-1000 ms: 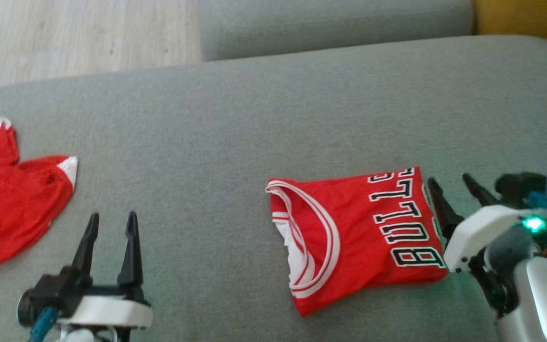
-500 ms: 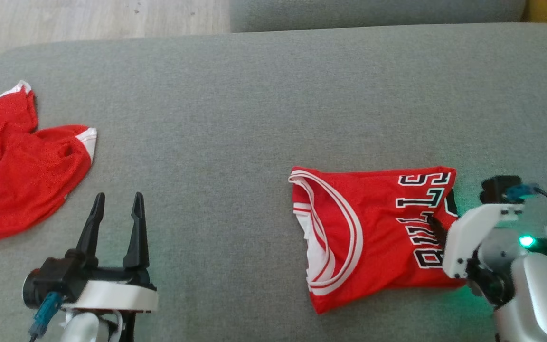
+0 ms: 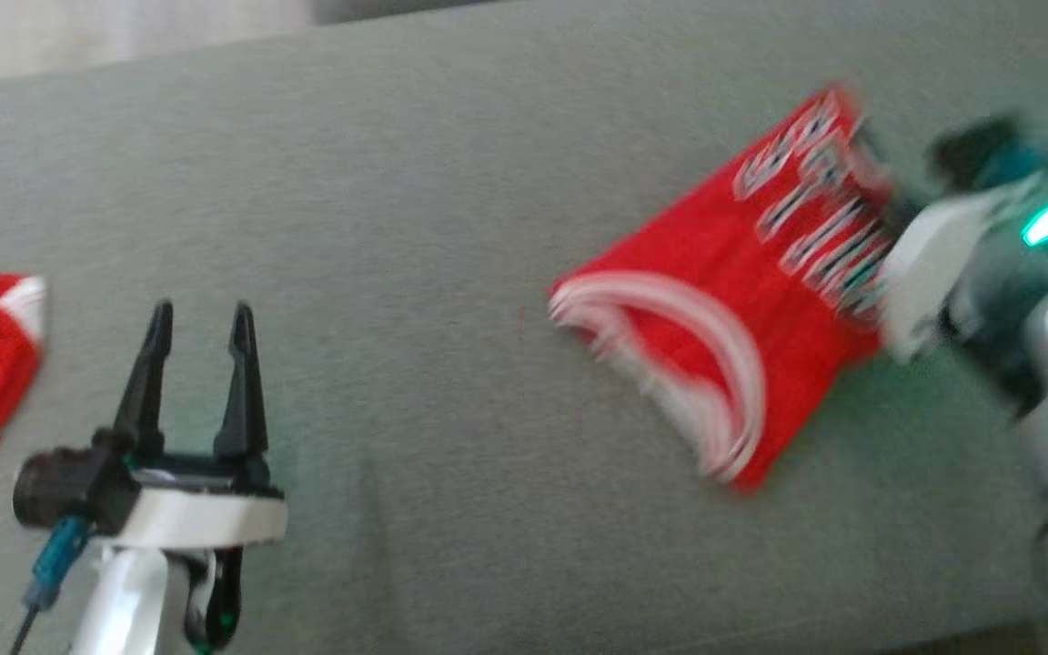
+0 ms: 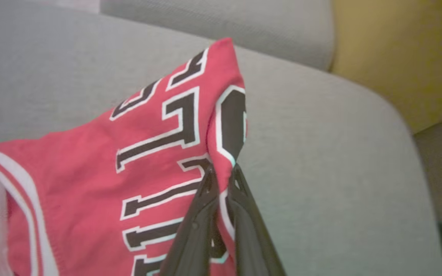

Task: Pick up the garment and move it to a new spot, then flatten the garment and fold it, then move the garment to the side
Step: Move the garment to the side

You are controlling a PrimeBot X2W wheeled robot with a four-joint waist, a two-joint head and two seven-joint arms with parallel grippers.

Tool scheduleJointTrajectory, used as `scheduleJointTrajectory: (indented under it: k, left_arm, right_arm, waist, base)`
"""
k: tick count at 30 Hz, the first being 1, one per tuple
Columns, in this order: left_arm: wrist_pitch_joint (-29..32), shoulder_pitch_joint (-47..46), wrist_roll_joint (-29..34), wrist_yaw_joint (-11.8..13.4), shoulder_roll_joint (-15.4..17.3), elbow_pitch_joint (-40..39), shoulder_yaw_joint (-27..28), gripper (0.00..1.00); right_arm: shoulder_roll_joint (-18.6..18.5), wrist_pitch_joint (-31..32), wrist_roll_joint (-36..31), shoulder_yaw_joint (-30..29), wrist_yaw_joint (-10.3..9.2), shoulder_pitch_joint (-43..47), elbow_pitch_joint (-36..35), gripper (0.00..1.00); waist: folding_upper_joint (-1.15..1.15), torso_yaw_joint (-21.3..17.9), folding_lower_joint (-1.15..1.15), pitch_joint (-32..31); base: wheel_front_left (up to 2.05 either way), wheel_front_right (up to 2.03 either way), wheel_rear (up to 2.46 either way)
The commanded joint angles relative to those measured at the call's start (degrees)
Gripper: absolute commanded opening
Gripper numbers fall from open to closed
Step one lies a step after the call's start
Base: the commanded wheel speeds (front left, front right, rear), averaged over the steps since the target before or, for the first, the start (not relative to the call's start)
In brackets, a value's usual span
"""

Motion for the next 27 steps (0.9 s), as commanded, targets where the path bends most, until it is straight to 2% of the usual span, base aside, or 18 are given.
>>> scheduleJointTrajectory:
  k: [1, 6, 11, 17, 20, 27]
  left_arm:
    - [-0.45, -2.99, 0.69, -0.25, 1.0, -2.24, 2.15, 1.0]
    - [-0.45, -5.12, 1.57, -0.62, 0.98, -2.77, 1.43, 1.0]
    - [-0.45, -6.67, 2.21, -0.88, 2.16, -3.23, 0.94, 1.0]
    - [-0.28, -8.03, 2.71, -0.98, 3.57, -3.93, 0.64, 1.0]
    - [0.0, -8.83, 2.88, -1.01, 4.22, -4.54, 0.3, 1.0]
    - [0.1, -9.49, 2.52, -1.06, 4.31, -3.8, -0.55, 1.0]
  right_arm:
    - [-2.76, -1.32, 0.45, 0.39, 0.37, -2.02, -0.81, 0.0]
    - [-9.03, -6.57, 0.24, -1.29, 0.37, -7.11, 5.18, 0.0]
    - [-11.99, -11.85, -1.16, -4.18, 0.37, -10.67, 10.76, 0.0]
    - [-12.62, -17.33, -3.51, -6.28, 0.37, -14.21, 14.52, 0.0]
    - [-11.83, -19.37, -4.51, -5.93, 0.37, -16.29, 16.85, 0.0]
    - [-10.29, -21.31, -6.88, -8.29, 0.37, -17.37, 20.3, 0.0]
  waist:
    - [0.0, -4.0, -0.01, 3.36]
    - [0.0, -8.09, -0.01, 5.89]
    - [0.0, -10.84, -0.01, 9.3]
    - [0.0, -11.91, -0.01, 12.21]
    - [0.0, -11.91, -0.01, 13.4]
    - [0.0, -10.97, -0.01, 13.03]
  base:
    - [0.0, 0.0, 0.0]
    - [0.0, 0.0, 0.0]
    - [0.0, 0.0, 0.0]
    - [0.0, 0.0, 0.0]
    - [0.0, 0.0, 0.0]
    - [0.0, 0.0, 0.0]
